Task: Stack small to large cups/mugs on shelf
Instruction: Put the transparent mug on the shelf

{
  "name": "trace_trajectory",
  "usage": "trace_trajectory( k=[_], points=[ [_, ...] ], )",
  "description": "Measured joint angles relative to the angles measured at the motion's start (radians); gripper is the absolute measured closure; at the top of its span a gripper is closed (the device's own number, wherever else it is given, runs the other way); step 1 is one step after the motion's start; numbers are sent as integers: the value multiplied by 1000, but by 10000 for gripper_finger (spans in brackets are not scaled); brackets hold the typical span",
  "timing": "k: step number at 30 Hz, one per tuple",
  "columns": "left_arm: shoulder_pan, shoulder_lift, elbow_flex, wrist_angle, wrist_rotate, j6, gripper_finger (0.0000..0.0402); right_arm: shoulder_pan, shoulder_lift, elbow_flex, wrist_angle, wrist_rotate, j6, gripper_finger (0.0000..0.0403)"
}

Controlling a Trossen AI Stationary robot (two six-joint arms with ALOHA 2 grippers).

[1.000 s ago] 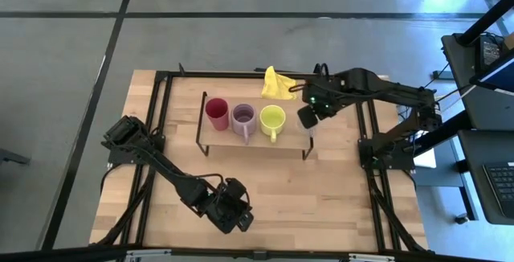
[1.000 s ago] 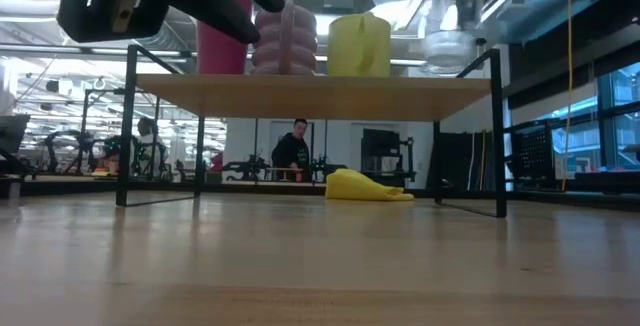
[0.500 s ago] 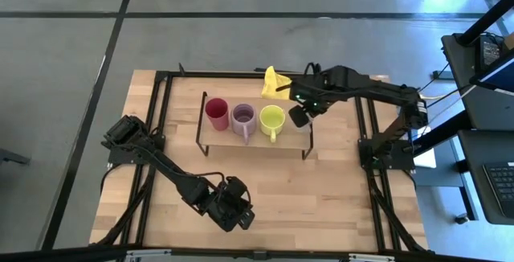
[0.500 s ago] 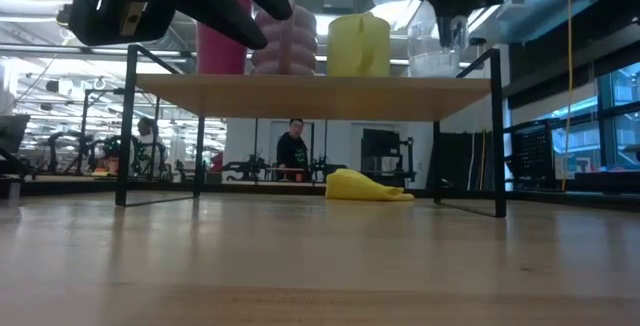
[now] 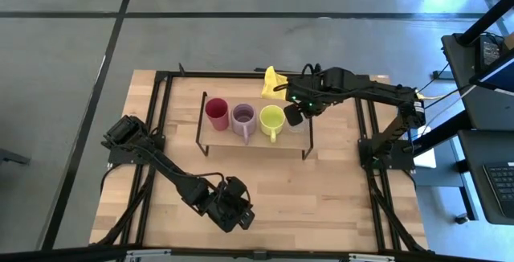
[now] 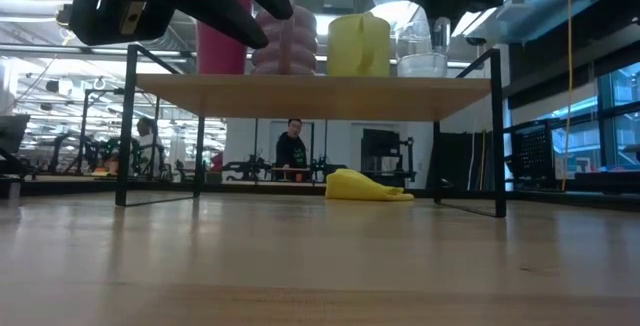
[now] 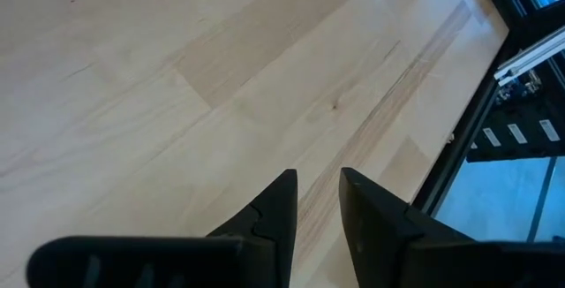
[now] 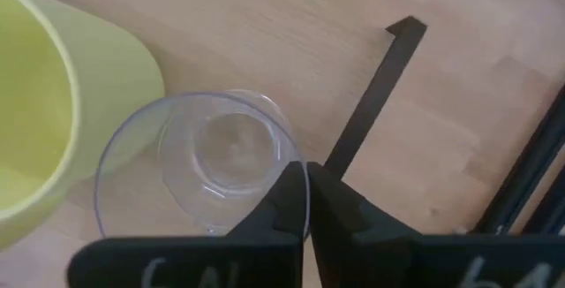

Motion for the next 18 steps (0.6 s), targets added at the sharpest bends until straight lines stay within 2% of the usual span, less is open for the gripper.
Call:
trace_trajectory(
  k=[8,18],
  points=[
    [-3,0,0,-7,0,5,319,28,0,0,-7,-29,97,391],
    [-15,0,0,-24,3,26,319,39,0,0,-14,-20,103,391]
  ],
)
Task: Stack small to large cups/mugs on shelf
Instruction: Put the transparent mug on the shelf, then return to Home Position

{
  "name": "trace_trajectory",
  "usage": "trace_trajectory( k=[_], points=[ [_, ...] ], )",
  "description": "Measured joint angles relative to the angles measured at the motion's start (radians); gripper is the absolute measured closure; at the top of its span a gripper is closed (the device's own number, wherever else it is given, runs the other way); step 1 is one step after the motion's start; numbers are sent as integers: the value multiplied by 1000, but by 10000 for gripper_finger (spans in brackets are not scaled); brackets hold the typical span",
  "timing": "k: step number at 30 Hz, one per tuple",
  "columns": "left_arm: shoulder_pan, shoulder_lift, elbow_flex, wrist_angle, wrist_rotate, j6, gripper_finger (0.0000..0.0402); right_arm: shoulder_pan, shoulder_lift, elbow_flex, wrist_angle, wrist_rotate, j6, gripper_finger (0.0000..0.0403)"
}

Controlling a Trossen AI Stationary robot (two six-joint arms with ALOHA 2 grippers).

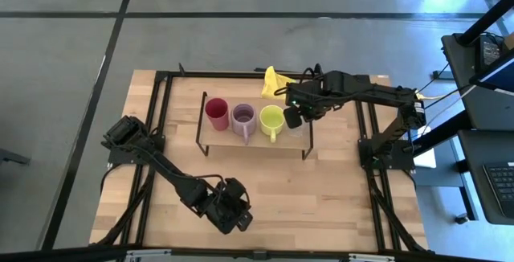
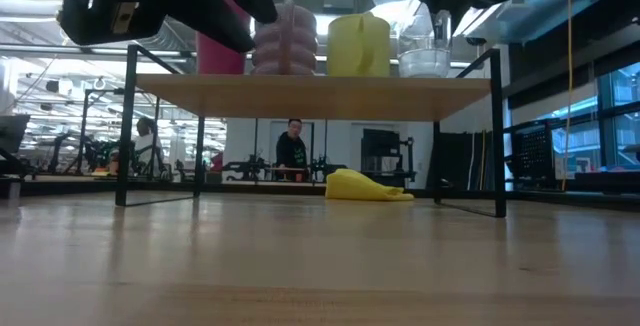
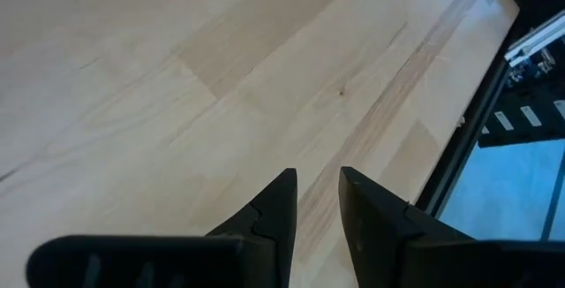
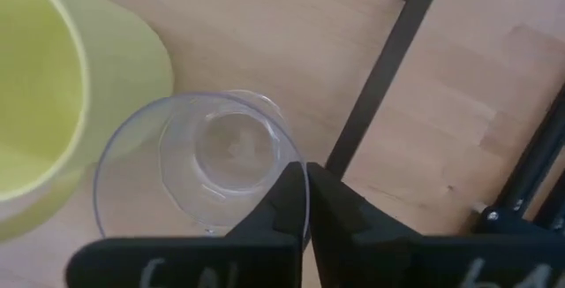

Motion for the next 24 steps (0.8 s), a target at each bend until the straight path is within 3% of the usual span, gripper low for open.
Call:
trace_trajectory(
  k=[6,15,24],
  points=[
    [-18,0,0,1,3,0,319,-2,-2,-37,-6,9,-1,385],
    [-28,0,0,1,4,-1,319,-2,-6,-46,20,6,-4,336],
    [-29,0,0,1,4,-1,319,-2,-6,-19,14,7,-33,311]
  ],
)
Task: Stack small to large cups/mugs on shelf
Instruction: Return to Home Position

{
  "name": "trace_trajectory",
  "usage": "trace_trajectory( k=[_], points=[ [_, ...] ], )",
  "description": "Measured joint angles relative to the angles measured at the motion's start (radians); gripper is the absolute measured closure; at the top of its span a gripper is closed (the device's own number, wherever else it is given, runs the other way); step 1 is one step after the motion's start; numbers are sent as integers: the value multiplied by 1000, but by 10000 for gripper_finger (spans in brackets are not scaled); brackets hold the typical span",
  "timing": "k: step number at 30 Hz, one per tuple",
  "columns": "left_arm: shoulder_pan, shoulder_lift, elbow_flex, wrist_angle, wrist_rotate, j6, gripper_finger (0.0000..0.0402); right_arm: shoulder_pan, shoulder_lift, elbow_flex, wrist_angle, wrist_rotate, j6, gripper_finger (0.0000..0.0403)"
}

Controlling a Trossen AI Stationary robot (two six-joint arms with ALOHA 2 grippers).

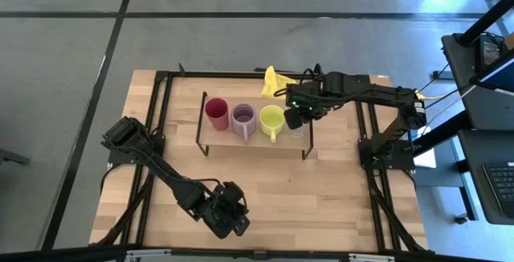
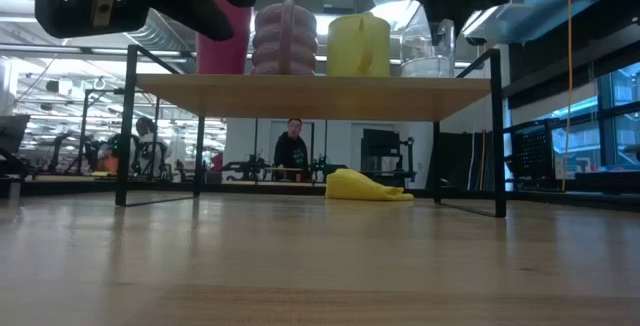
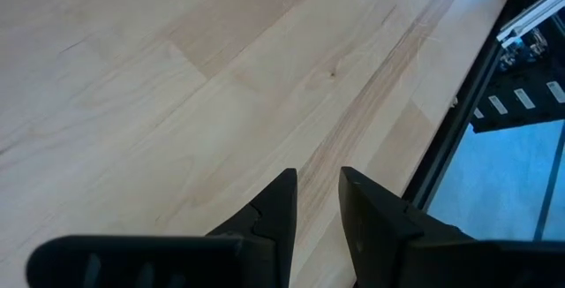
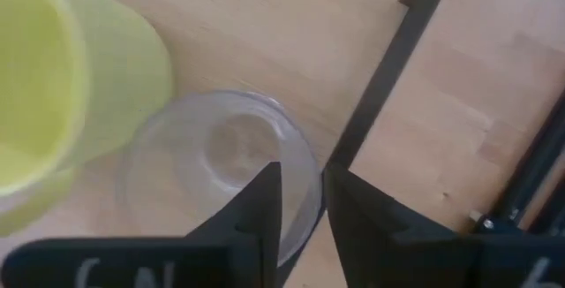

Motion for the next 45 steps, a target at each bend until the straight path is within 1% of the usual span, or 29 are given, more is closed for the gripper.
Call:
trace_trajectory(
  k=[4,6,8,11,14,15,16,19,20,21,22,23,25,27,28,30,31,32,33,34,35,36,38,39,40,41,42,44,45],
  points=[
    [0,0,0,12,-7,32,319,0,-1,99,-5,0,-48,307],
    [4,-2,0,31,0,98,319,6,-2,174,-10,0,-58,307],
    [10,-18,0,40,31,194,319,7,-2,265,-2,-9,-98,307],
    [31,-78,0,38,58,312,319,20,-3,419,53,-35,-184,307],
    [55,-176,0,63,53,396,319,48,-3,577,150,-53,-238,307],
    [58,-214,0,79,49,422,319,57,-7,606,196,-69,-259,307],
    [61,-254,0,92,46,453,319,67,-33,593,258,-104,-294,307],
    [65,-357,2,98,70,497,319,92,-113,543,388,-277,-348,307],
    [64,-391,1,99,100,467,319,114,-135,542,420,-311,-400,307],
    [59,-423,-1,110,106,447,319,150,-151,544,431,-328,-480,307],
    [52,-452,-1,153,100,472,319,197,-172,551,442,-339,-561,307],
    [39,-478,0,204,73,549,319,255,-184,555,446,-330,-624,307],
    [8,-525,0,278,-28,741,319,361,-203,555,413,-262,-713,307],
    [-1,-555,2,344,-22,938,319,455,-211,550,311,-123,-753,307],
    [-1,-565,2,356,-24,996,319,489,-212,550,232,-27,-729,307],
    [12,-586,-2,357,-35,1069,319,535,-216,548,45,149,-569,307],
    [26,-603,-17,357,-39,1084,319,555,-220,548,-43,219,-478,307],
    [45,-623,-43,366,-39,1089,319,579,-224,544,-77,273,-429,307],
    [65,-644,-80,396,-33,1091,319,609,-235,524,-44,307,-450,307],
    [85,-666,-131,454,-17,1104,319,649,-257,492,-6,309,-526,307],
    [107,-692,-204,552,23,1139,319,692,-276,460,46,307,-592,307],
    [128,-712,-280,696,99,1185,319,725,-297,421,110,307,-637,307],
    [171,-750,-453,1022,275,1273,319,768,-364,329,134,355,-653,307],
    [186,-760,-534,1181,340,1295,319,785,-413,277,134,390,-637,307],
    [194,-770,-612,1312,370,1303,319,803,-465,221,156,413,-613,307],
    [197,-783,-686,1398,369,1299,319,822,-521,153,198,431,-595,307],
    [199,-794,-745,1451,346,1279,319,839,-575,82,258,433,-590,307],
    [194,-813,-832,1514,298,1243,319,868,-669,-62,427,415,-620,307],
    [189,-822,-860,1542,291,1249,319,877,-712,-137,505,409,-649,307]
  ],
)
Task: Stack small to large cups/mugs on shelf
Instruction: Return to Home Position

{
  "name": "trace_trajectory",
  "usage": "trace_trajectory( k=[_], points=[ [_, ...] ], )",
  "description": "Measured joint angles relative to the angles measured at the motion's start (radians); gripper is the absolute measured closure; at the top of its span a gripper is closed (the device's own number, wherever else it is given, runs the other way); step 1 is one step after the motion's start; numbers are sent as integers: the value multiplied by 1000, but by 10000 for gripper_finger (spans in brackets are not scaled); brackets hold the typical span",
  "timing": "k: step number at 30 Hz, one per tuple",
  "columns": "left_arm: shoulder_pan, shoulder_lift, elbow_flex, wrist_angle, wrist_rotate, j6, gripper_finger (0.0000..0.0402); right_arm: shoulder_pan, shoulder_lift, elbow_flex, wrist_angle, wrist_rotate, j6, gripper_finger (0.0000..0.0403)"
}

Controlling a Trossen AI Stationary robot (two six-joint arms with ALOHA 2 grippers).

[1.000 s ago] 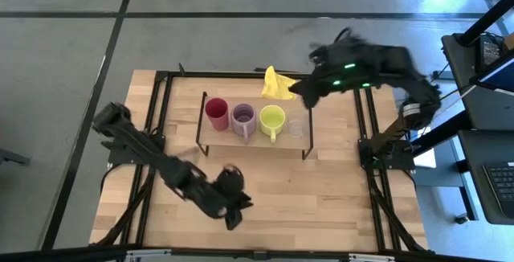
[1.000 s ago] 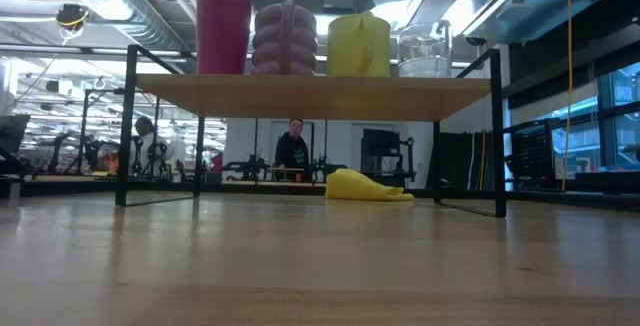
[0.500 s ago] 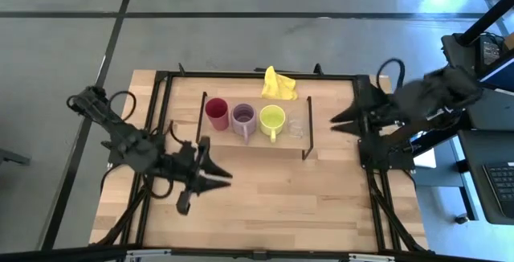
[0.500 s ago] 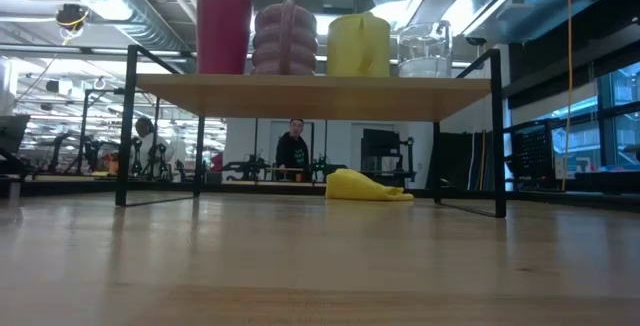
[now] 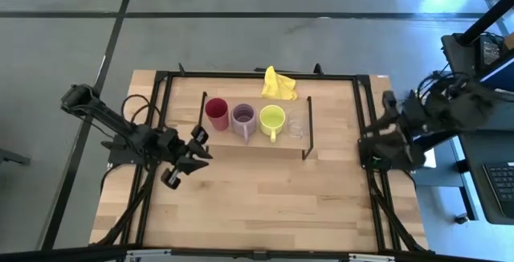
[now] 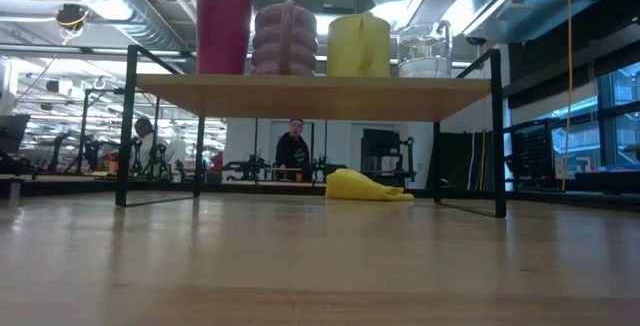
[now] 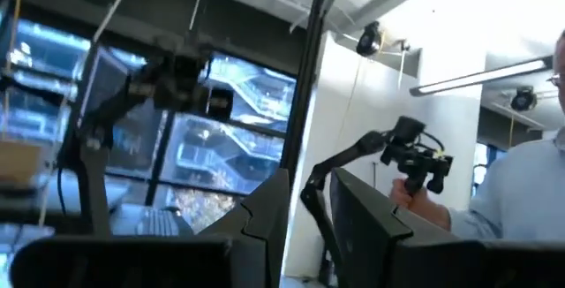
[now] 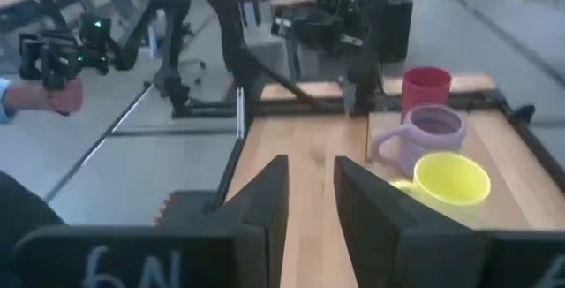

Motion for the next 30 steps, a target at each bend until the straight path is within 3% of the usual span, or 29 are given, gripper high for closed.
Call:
trace_trajectory(
  k=[5,12,14,18,22,26,30],
  points=[
    [-9,-162,-125,-40,-36,89,319,11,-212,-328,272,58,-72,307],
    [30,-618,-396,-143,-124,96,319,11,-502,-661,491,126,-32,307],
    [46,-751,-443,-239,-162,81,319,11,-586,-723,539,122,-52,307],
    [83,-995,-375,-761,-207,2,319,10,-722,-826,544,126,-54,307],
    [120,-1006,-183,-1273,-189,-132,319,10,-850,-911,569,122,-81,307],
    [141,-1007,7,-1622,-248,-202,319,10,-946,-1014,658,155,-242,307],
    [144,-1010,136,-1717,-297,-190,319,8,-940,-1094,720,274,-318,307]
  ],
)
